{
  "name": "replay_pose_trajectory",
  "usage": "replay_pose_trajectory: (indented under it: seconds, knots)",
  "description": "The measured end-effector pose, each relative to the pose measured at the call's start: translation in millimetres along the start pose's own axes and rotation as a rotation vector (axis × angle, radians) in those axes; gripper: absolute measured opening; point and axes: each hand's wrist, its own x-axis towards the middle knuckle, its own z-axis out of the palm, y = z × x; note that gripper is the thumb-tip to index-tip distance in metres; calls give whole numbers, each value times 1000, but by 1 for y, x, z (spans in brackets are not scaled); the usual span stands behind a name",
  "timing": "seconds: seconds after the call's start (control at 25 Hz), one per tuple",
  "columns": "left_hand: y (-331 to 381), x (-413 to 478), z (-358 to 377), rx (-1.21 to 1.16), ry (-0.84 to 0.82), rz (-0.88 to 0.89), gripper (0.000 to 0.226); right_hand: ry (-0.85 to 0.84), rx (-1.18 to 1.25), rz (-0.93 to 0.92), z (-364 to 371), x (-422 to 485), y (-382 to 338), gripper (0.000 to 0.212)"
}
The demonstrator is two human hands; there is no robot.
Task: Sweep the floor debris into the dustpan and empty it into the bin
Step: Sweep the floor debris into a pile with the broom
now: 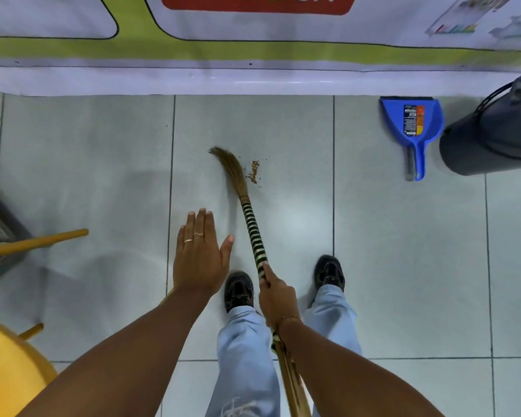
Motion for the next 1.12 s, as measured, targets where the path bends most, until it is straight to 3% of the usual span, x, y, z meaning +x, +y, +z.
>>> replay_pose_trajectory:
  seconds: [0.16,0.32,0.44,0.64,1.12]
  knots:
    - [15,-4,-2,-7,-45,13,82,163,76,-37,-40,-13,26,44]
    - [24,-4,6,-21,-67,17,84,292,108,53,-93,24,34,45]
    - [28,-5,12,-23,-56,20,87,202,-187,122,-122,60,35,45]
    - [33,-3,20,-25,-65,-8,87,55,-556,-18,-136,90,24,39]
    - [74,3,30,-40,-90,-12,84,-12,-709,-112,-175,73,78,49]
